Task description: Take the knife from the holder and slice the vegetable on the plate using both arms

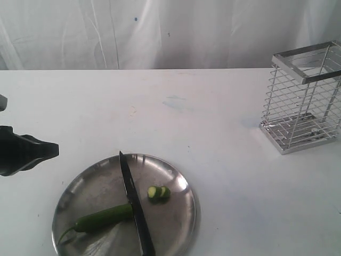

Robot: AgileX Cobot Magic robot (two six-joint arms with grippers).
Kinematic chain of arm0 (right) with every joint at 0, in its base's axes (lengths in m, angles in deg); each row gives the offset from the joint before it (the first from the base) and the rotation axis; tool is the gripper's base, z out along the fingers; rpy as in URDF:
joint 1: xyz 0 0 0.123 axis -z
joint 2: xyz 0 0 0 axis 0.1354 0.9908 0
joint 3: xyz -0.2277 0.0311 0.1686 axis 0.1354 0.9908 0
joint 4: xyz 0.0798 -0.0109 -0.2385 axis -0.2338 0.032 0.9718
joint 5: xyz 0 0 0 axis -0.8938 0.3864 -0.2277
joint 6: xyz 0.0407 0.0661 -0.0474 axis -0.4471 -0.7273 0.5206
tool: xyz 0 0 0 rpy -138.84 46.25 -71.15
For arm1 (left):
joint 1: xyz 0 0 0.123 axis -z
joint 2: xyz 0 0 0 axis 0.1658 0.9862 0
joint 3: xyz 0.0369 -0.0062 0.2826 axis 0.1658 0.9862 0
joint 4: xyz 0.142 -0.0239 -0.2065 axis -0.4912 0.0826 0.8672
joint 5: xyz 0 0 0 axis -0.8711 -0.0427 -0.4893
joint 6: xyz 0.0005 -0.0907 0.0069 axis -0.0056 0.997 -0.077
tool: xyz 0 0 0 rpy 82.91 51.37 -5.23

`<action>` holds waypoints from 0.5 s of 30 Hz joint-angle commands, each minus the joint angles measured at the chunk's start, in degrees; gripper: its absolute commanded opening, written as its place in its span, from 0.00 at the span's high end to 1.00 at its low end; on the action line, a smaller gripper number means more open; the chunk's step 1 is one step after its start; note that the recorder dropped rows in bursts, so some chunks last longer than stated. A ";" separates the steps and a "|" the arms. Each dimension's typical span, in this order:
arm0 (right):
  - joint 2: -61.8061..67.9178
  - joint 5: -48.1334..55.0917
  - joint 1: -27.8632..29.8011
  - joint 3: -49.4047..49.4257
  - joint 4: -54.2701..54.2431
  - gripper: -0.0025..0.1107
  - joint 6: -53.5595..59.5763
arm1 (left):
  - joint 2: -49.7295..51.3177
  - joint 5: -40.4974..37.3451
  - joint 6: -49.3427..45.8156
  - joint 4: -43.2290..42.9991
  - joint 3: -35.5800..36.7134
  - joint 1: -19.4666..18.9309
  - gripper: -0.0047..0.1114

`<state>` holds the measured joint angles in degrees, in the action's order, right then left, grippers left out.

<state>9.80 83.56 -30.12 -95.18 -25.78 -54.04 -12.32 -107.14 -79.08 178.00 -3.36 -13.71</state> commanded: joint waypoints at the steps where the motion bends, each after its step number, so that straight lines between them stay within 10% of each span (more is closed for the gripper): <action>1: -8.59 -0.18 0.36 6.99 9.86 0.98 -0.43 | 0.03 -1.11 -0.40 1.20 0.03 0.33 0.96; 8: -20.40 0.27 0.36 15.22 11.91 0.98 -19.72 | 0.03 -2.81 -0.40 1.20 3.02 0.33 0.96; 15: -29.37 -2.93 0.36 19.02 -10.28 0.98 -9.98 | 0.03 -3.05 -0.40 1.20 4.28 0.33 0.96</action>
<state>-16.80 82.29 -30.12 -77.85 -24.36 -70.74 -12.32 -108.74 -79.21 178.00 0.23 -13.71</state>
